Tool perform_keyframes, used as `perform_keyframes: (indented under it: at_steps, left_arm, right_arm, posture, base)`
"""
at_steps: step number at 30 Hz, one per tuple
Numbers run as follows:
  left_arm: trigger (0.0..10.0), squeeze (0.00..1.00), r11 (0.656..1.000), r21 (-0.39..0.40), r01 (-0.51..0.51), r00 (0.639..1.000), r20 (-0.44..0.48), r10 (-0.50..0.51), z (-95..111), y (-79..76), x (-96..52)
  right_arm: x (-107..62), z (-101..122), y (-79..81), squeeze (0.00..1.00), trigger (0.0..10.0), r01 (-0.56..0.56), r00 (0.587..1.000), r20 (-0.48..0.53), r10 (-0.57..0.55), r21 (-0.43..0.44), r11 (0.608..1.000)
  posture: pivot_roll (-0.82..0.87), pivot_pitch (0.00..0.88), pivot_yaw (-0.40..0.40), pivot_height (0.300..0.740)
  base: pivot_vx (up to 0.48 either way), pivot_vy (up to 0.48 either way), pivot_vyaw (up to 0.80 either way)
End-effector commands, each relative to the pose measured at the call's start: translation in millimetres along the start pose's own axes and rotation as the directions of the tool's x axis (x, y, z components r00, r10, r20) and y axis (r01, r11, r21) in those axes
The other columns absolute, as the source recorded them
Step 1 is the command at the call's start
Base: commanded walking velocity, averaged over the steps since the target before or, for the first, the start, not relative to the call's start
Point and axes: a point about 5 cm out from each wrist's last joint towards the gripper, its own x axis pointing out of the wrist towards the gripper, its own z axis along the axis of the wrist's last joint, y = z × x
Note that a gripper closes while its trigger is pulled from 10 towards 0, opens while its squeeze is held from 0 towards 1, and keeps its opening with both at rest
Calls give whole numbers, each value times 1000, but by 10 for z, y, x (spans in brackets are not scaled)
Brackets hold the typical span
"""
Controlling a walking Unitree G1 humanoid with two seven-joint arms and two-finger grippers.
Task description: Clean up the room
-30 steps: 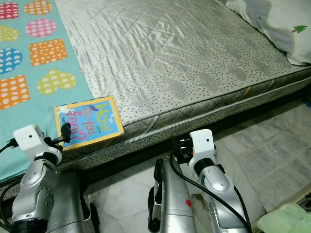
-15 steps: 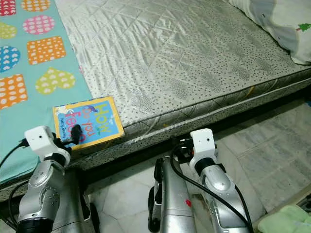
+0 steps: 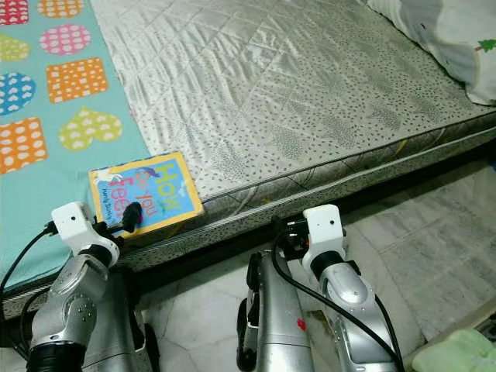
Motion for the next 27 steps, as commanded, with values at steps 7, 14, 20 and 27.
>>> perform_keyframes:
  at_steps: [7, 14, 20, 27]
  left_arm:
    - [8275, 0, 979, -173, 112, 986, -105, -131, -266, -101, 7]
    - [0, 0, 908, -379, 177, 966, -109, -234, -302, -146, 50]
    - [0, 0, 878, -437, 197, 951, -133, -279, -335, -157, 51]
    - [0, 0, 890, -381, 251, 935, -143, -325, -349, -212, 40]
  right_arm:
    - [-11, 116, -76, 0, 10000, 13, 998, 58, -14, 9, 1000]
    - [27, 174, -130, 0, 10000, 7, 996, 89, -8, 14, 1000]
    - [38, 188, -128, 0, 10000, 4, 995, 98, -5, 11, 1000]
    - [55, 188, -115, 0, 10000, 1, 995, 101, -2, 2, 1000]
  posture:
    - [-39, 278, -127, 507]
    - [-40, 276, -126, 507]
    - [-39, 273, -127, 507]
    - [-34, 268, -130, 507]
  base:
    - [0, 0, 0]
    - [0, 0, 0]
    - [0, 0, 0]
    - [0, 0, 0]
